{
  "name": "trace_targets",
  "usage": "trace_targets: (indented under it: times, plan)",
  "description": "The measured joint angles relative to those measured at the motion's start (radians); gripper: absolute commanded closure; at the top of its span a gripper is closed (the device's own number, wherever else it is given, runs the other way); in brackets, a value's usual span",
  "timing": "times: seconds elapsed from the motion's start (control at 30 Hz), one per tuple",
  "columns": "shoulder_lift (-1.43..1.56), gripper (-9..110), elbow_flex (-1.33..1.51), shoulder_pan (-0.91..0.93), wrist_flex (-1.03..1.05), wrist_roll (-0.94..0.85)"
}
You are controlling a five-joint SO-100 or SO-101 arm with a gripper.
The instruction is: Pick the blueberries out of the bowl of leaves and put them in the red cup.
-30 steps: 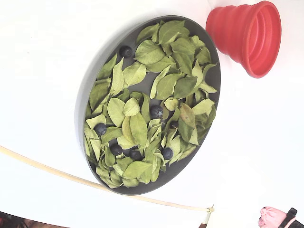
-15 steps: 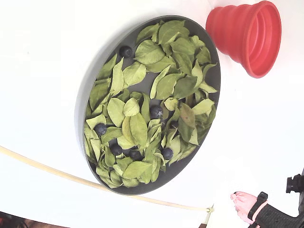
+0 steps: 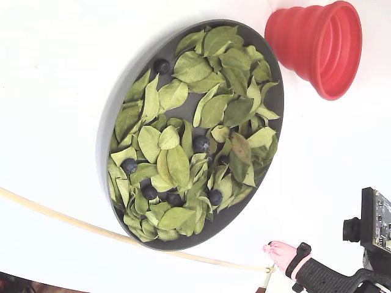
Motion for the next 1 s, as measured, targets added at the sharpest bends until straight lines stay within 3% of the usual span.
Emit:
trace_targets:
  times: [1.0]
  plan:
    - [-0.057,87,0.219,0.044,-0.262,-0.100]
